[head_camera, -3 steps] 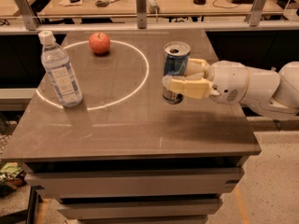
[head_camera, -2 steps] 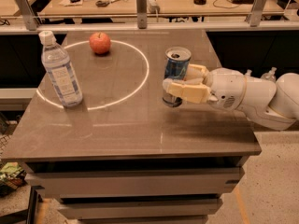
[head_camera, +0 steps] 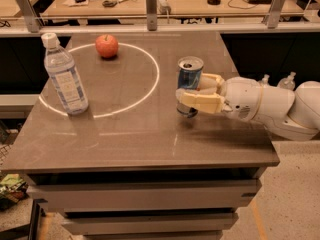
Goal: Place redbull can upright
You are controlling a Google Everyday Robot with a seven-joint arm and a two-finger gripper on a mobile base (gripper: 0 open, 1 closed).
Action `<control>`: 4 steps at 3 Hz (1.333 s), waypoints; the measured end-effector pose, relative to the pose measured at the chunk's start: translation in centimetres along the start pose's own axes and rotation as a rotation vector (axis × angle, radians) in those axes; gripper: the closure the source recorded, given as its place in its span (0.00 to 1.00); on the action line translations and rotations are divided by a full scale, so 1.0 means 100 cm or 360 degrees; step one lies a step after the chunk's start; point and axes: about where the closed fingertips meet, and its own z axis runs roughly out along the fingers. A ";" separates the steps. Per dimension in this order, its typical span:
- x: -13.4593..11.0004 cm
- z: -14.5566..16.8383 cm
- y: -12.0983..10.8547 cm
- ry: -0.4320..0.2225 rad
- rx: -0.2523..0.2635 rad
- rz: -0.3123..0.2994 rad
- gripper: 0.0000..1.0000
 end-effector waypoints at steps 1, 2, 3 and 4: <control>0.011 -0.004 -0.005 0.0081 0.0037 -0.0030 1.00; 0.023 -0.003 -0.009 0.0091 0.0080 -0.0024 1.00; 0.032 -0.002 -0.011 0.0096 0.0092 -0.0014 1.00; 0.031 0.000 -0.010 0.0096 0.0084 -0.0015 0.82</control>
Offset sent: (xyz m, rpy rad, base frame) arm 0.0126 -0.0090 -0.0414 -0.0634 0.0178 -0.0933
